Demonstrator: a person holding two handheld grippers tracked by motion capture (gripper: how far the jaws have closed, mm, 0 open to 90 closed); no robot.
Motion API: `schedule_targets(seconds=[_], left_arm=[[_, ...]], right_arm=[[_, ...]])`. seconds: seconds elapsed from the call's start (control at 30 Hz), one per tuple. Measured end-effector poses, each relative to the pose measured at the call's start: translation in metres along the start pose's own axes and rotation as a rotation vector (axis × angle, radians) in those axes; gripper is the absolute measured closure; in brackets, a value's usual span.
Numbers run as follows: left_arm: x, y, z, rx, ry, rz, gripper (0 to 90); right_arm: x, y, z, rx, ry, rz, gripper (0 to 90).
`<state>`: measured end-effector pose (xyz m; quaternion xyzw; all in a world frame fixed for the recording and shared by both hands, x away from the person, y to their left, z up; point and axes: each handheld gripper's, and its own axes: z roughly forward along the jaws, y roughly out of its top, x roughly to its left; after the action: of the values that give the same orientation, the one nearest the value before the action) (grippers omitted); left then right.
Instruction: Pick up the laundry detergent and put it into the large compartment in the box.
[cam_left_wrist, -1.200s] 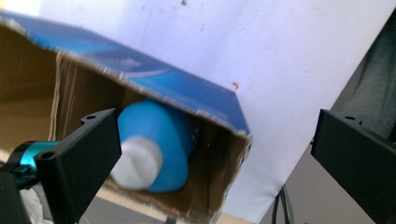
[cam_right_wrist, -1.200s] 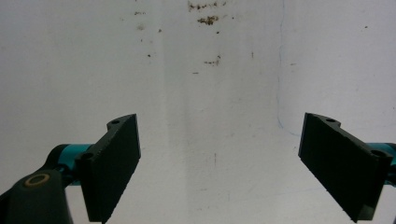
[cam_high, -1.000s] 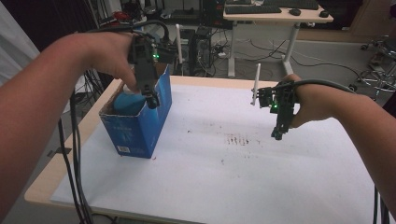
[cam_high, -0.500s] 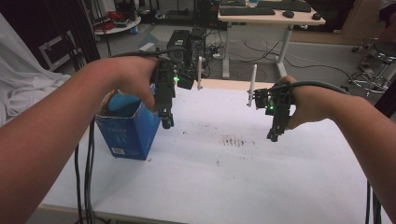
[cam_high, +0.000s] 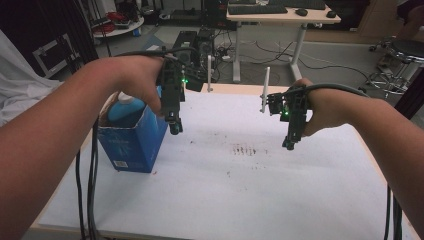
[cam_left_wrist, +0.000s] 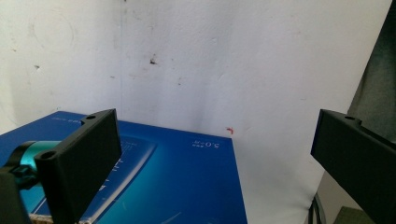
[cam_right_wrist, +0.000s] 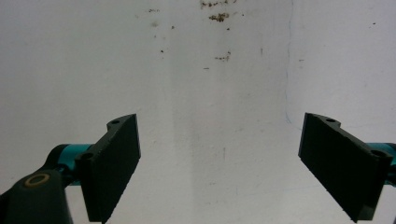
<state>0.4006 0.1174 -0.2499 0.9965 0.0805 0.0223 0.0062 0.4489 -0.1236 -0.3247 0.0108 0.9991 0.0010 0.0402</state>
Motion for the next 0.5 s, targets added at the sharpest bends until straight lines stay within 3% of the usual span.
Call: schedule_targets(seconds=[0.5], left_arm=[[-0.007, -0.002, -0.016, -0.009, -0.001, 0.005, 1.7]], right_arm=[[-0.001, 0.001, 0.002, 0.002, -0.001, 0.006, 11.8]])
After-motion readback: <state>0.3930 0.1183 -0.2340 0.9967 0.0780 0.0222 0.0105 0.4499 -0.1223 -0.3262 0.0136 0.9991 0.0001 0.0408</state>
